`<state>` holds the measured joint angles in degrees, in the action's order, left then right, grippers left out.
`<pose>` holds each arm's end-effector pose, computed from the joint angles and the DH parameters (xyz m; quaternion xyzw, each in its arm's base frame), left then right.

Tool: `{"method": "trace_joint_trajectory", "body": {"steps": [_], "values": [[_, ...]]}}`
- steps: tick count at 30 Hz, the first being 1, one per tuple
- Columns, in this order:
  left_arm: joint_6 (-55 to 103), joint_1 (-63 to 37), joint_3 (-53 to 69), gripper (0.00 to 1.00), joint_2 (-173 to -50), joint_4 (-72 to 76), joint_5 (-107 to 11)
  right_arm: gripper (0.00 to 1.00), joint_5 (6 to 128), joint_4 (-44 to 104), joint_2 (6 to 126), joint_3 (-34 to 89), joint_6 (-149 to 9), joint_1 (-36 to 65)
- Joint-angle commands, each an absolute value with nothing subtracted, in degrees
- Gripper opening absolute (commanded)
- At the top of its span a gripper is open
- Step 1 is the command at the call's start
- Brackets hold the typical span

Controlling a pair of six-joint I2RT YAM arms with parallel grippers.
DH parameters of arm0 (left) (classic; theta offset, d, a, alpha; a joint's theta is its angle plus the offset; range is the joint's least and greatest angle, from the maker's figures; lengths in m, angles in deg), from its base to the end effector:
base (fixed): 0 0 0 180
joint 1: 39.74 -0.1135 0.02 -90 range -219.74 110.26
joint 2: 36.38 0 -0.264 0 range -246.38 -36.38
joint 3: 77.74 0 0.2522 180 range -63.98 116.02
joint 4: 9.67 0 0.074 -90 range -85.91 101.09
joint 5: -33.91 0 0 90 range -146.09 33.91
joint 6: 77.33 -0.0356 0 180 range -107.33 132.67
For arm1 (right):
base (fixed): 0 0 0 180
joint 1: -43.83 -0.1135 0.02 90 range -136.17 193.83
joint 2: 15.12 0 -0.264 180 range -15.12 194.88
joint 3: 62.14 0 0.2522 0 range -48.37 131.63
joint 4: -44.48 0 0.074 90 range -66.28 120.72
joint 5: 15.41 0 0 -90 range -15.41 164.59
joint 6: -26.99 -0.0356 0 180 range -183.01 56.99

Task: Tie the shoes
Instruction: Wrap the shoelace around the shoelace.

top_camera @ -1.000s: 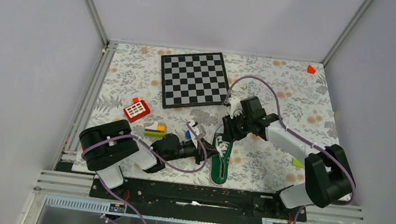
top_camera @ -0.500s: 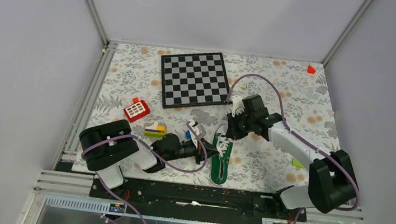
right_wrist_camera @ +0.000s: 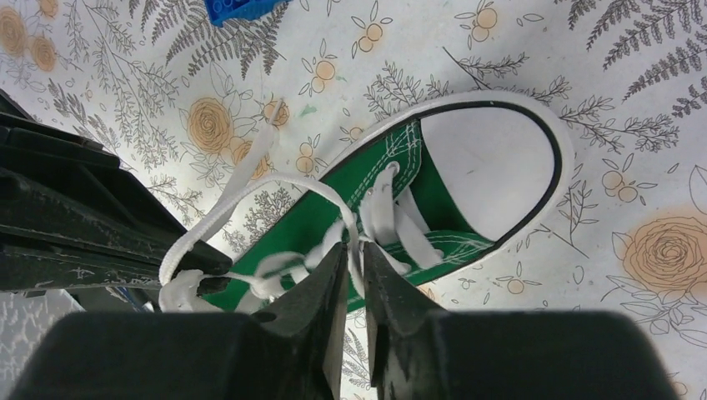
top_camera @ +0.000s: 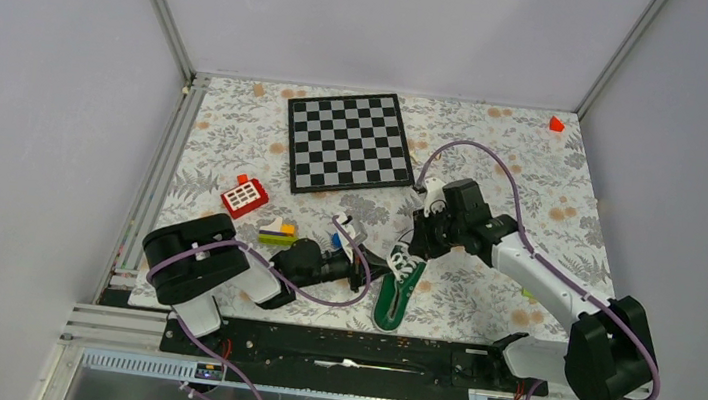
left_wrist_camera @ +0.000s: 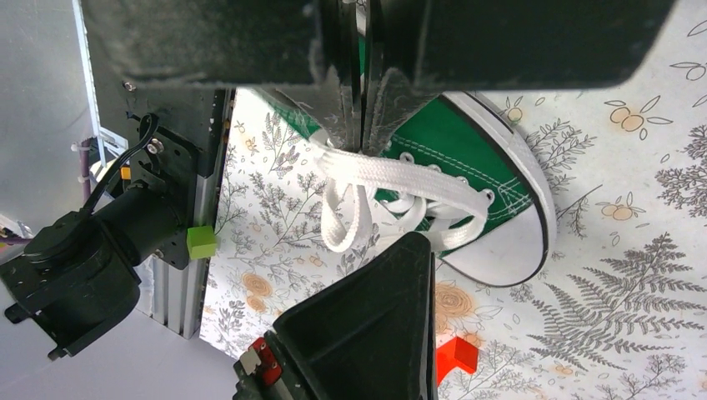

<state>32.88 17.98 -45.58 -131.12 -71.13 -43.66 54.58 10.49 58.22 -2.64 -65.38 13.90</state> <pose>0.1360 -0.2296 0.1506 0.3000 0.6477 -0.4978 0.4926 0.2204 0.1409 0.2265 -0.2796 0.8775 0.2542 0.2952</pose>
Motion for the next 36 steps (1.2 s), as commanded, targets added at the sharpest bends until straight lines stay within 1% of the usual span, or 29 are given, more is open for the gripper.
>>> {"method": "trace_joint_trajectory", "body": {"steps": [1,3,4,5,9,10,12,13,24,26,29,34,35,36], "values": [[34.1,17.8,-44.3,0.00,-131.7,-76.7,-43.9,0.23,54.9,10.9,60.0,-1.5,-66.4,14.0],[34.1,17.7,-44.3,0.00,-131.7,-76.7,-43.6,0.30,54.3,11.5,61.2,-0.9,-66.6,14.0],[34.0,17.7,-44.4,0.00,-131.7,-76.7,-43.6,0.32,54.2,11.5,61.7,-0.5,-66.5,14.0],[34.0,17.7,-44.4,0.00,-131.7,-76.7,-43.6,0.33,54.3,11.5,62.1,-0.1,-66.4,14.1],[34.0,17.8,-44.5,0.00,-131.7,-76.7,-43.6,0.33,54.2,11.3,63.3,0.9,-65.6,14.0],[34.0,17.7,-44.4,0.00,-131.8,-76.7,-43.5,0.34,54.3,11.3,63.4,1.1,-65.4,14.0],[34.0,17.7,-44.2,0.00,-132.0,-76.7,-43.4,0.40,55.0,11.0,63.5,1.3,-65.2,14.0],[34.0,17.7,-44.2,0.00,-132.0,-76.7,-43.4,0.40,55.1,11.0,63.4,1.3,-64.9,14.0],[34.3,17.7,-43.4,0.00,-132.8,-76.7,-43.0,0.39,52.7,11.1,66.2,1.8,-63.6,13.9],[34.3,17.7,-43.4,0.00,-132.9,-76.7,-43.0,0.38,52.3,10.6,67.2,2.4,-63.4,13.9],[34.3,17.7,-43.4,0.00,-132.9,-76.7,-43.1,0.32,51.8,9.6,67.7,3.0,-63.3,13.9],[34.2,17.7,-43.5,0.00,-132.9,-76.6,-43.0,0.10,52.7,9.3,65.1,2.4,-63.8,13.9],[34.2,17.7,-43.5,0.00,-132.9,-76.6,-43.1,0.03,52.9,9.4,64.3,2.2,-64.0,13.9],[34.3,17.7,-43.5,0.00,-132.9,-76.6,-43.2,0.00,52.9,9.4,63.3,2.1,-64.3,13.9]]}}
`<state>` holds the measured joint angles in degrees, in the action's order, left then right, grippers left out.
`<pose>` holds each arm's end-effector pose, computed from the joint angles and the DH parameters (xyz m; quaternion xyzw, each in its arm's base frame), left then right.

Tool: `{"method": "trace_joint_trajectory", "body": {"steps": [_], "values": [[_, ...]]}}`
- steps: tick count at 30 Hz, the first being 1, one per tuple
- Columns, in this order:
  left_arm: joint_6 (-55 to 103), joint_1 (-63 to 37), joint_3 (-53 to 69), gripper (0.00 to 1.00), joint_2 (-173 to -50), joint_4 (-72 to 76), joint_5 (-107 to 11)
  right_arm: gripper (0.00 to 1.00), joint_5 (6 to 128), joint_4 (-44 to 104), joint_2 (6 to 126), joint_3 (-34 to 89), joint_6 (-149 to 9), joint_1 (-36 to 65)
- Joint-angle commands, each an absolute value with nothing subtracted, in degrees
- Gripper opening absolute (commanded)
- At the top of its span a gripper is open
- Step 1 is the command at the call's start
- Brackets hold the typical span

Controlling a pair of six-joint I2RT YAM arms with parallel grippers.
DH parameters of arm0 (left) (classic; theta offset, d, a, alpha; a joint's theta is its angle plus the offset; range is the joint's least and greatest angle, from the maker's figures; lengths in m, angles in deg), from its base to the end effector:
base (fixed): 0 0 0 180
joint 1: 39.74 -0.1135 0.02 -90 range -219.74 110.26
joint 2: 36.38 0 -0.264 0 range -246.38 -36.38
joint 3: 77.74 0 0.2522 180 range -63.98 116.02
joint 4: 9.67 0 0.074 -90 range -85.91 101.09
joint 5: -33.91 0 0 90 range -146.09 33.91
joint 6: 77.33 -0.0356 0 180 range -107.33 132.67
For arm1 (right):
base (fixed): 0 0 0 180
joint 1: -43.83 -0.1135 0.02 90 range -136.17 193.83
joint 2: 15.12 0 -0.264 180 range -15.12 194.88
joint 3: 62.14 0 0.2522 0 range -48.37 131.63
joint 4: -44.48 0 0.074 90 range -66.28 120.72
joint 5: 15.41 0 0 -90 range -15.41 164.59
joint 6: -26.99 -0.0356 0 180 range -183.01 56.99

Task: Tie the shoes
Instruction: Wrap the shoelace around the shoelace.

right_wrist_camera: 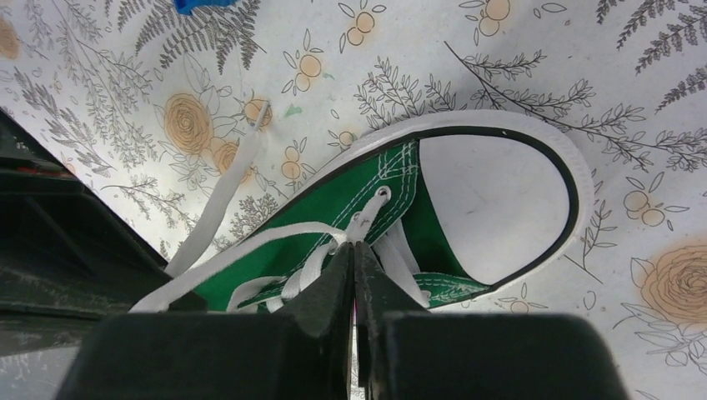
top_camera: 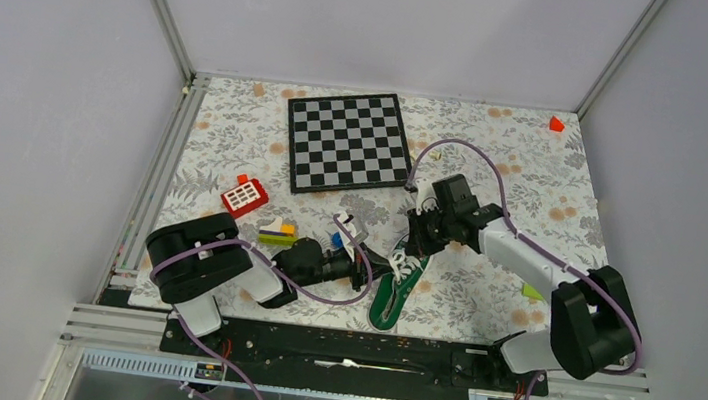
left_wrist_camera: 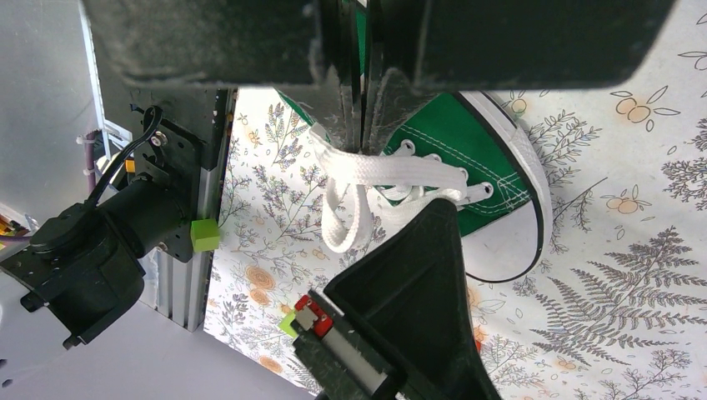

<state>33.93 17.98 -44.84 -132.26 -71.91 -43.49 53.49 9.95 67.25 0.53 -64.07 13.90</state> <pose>0.1378 -0.2327 0.1500 0.2945 0.6477 -0.5043 0.4892 0.2406 0.1533 0.2032 -0.2877 0.8920 0.2486 0.2444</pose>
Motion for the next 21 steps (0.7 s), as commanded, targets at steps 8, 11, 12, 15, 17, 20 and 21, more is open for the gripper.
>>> {"method": "trace_joint_trajectory", "body": {"steps": [8,11,12,15,17,20,21], "values": [[34.6,17.7,-43.5,0.00,-132.8,-76.3,-45.2,0.00,51.8,9.4,58.6,1.0,-67.0,13.9],[35.0,17.8,-43.4,0.00,-132.6,-76.2,-46.7,0.00,51.0,8.0,57.5,0.5,-67.8,13.9],[35.1,17.7,-43.3,0.00,-132.5,-76.2,-47.0,0.00,50.7,7.5,57.0,0.1,-68.4,13.9],[35.3,17.7,-43.2,0.00,-132.4,-75.8,-47.6,0.00,50.4,7.2,55.4,-2.3,-70.5,13.9],[35.5,17.7,-43.3,0.00,-132.4,-75.8,-47.9,0.00,50.2,7.2,54.3,-3.9,-72.4,13.9],[35.9,17.7,-43.7,0.00,-132.3,-76.0,-48.4,0.00,51.0,7.6,52.4,-6.6,-76.8,13.9],[36.1,17.8,-43.8,0.00,-132.2,-76.1,-48.6,0.00,51.5,7.7,51.5,-7.4,-78.2,13.9]]}}
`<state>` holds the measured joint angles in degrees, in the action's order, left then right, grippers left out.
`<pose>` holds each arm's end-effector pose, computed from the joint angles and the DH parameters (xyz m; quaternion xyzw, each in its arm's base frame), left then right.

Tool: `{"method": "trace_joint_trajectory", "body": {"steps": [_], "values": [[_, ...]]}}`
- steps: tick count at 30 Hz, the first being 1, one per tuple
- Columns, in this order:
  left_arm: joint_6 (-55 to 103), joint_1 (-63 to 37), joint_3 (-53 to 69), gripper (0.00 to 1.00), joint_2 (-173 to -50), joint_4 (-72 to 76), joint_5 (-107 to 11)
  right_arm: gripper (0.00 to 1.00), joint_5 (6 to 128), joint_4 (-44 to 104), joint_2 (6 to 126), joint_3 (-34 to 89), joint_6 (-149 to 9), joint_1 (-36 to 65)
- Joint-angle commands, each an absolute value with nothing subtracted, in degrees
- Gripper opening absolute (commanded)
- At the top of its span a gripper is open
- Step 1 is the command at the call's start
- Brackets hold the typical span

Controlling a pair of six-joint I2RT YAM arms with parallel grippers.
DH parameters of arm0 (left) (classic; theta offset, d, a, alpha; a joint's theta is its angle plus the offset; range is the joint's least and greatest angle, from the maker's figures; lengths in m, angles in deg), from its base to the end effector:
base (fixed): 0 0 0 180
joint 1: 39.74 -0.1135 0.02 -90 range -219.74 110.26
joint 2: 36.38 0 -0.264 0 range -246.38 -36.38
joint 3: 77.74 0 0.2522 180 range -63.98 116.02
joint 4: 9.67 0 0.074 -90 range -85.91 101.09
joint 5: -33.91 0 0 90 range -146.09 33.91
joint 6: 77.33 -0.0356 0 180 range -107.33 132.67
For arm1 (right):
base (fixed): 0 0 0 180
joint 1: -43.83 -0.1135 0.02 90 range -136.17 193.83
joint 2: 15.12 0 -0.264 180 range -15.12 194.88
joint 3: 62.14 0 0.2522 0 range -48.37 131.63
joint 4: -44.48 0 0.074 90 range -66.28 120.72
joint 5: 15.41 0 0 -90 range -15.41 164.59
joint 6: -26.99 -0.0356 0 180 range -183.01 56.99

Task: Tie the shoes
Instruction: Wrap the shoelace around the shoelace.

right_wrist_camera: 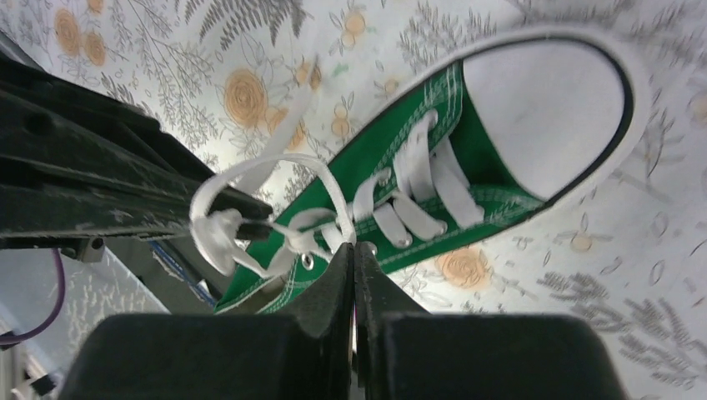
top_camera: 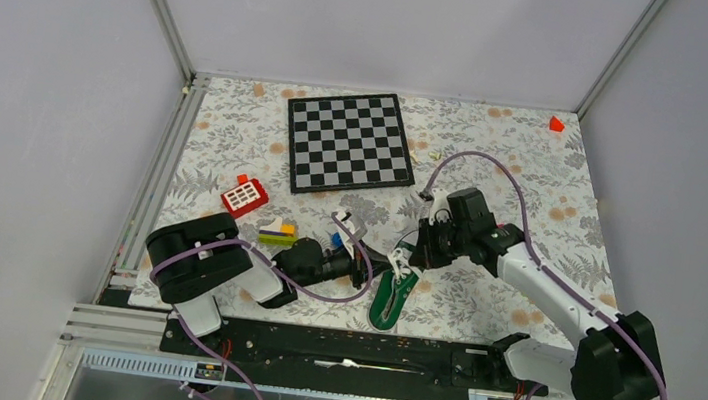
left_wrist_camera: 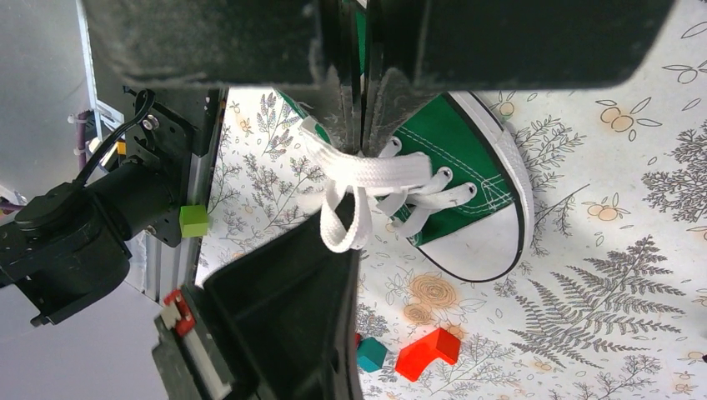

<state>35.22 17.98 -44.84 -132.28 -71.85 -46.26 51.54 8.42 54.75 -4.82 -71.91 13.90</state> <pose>0.1394 -0.2321 0.1498 0.2717 0.6582 -0.4975 0.4954 0.2062 0.1348 0.2265 -0.2367 0.8883 0.2914 0.2644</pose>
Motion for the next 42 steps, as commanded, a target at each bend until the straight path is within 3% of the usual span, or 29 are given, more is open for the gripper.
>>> {"method": "trace_joint_trajectory", "body": {"steps": [1,23,35,38,42], "values": [[36.2,17.7,-43.9,0.00,-132.1,-76.2,-48.8,0.00,52.0,8.0,50.5,-8.4,-79.8,13.9],[37.7,20.4,-43.2,0.00,-132.3,-74.7,-54.6,0.00,53.4,8.5,35.0,-21.3,-92.2,12.2],[37.4,23.9,-44.0,0.00,-131.5,-73.2,-59.5,0.00,55.5,13.5,41.0,-20.8,-93.4,6.7],[36.6,23.8,-43.8,0.00,-130.9,-71.8,-60.2,0.25,58.4,10.6,39.0,-19.0,-91.4,6.7],[36.0,23.8,-43.5,0.00,-130.9,-71.1,-60.4,0.37,61.0,10.3,36.2,-18.3,-89.8,6.7]]}}
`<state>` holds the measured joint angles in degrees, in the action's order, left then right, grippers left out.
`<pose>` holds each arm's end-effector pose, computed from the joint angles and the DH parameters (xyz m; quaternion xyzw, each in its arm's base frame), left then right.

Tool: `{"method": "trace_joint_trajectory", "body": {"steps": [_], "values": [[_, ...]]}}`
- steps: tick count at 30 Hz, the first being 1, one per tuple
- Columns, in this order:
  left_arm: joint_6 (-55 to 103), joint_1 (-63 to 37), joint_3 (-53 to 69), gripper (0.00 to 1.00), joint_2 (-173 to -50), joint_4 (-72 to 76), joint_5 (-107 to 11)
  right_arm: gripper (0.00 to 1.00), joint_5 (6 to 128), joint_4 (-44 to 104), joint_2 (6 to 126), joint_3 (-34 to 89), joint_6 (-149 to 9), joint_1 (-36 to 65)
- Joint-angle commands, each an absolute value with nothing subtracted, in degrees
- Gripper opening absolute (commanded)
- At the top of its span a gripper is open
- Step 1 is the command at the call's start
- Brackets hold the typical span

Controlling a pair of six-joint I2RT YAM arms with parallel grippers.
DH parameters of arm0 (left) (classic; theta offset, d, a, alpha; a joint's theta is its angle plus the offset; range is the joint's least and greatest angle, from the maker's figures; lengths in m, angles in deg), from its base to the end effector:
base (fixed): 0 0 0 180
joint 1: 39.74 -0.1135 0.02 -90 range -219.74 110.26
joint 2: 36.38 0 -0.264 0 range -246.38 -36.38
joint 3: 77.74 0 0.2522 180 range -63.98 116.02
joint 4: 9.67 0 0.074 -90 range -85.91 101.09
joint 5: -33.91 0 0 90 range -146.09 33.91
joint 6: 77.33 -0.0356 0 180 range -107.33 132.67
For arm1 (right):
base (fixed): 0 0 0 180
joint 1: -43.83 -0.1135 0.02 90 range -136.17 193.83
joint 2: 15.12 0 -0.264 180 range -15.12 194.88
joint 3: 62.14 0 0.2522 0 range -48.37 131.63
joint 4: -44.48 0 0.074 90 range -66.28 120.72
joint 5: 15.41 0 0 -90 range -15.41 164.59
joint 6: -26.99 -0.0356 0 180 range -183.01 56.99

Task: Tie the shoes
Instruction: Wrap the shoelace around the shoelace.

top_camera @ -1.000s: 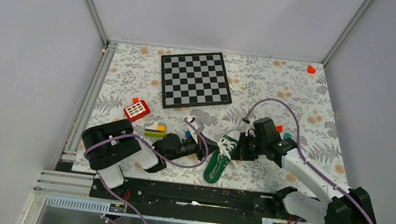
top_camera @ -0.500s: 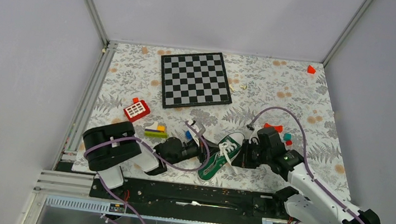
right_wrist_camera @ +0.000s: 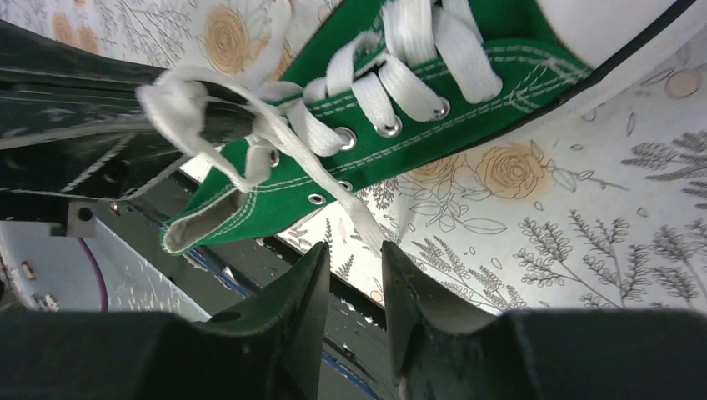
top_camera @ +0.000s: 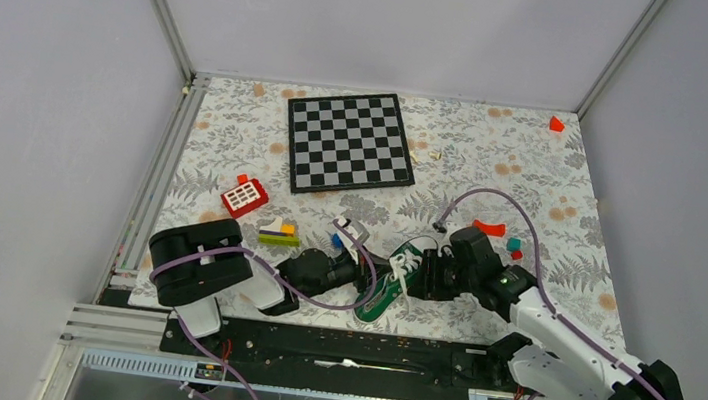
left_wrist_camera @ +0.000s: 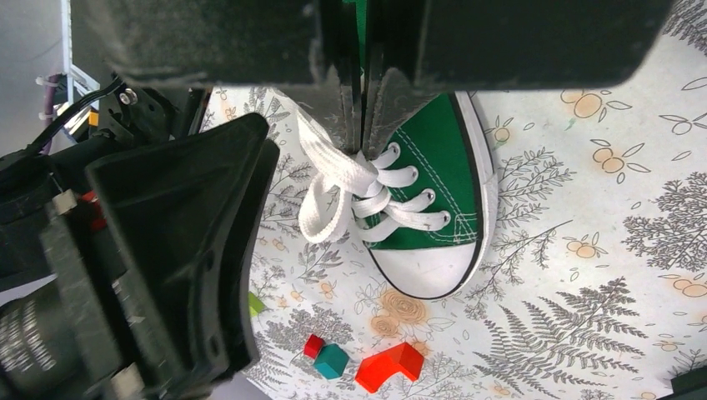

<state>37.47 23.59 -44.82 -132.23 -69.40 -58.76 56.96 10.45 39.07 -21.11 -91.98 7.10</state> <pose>0.1232 -0.2415 0.1454 0.2245 0.6910 -0.4656 0.5053 0.1414 0.1190 0.1910 -0.1181 0.9141 0.3155 0.2256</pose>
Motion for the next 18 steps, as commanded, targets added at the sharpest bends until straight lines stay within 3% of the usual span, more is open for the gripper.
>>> {"method": "trace_joint_trajectory", "body": {"steps": [1,9,13,18], "values": [[36.0,23.8,-43.4,0.00,-131.0,-71.1,-60.5,0.38,61.2,11.2,35.8,-18.3,-89.7,6.7],[36.7,23.8,-43.4,0.00,-131.2,-71.9,-61.3,0.43,61.6,29.3,30.7,-25.6,-88.4,5.6],[36.5,23.8,-43.2,0.00,-131.1,-71.7,-61.3,0.51,61.6,30.1,31.2,-25.3,-85.3,3.8],[36.2,23.8,-42.9,0.00,-131.4,-71.8,-61.5,0.53,62.4,31.8,34.4,-23.8,-83.4,2.5]]}}
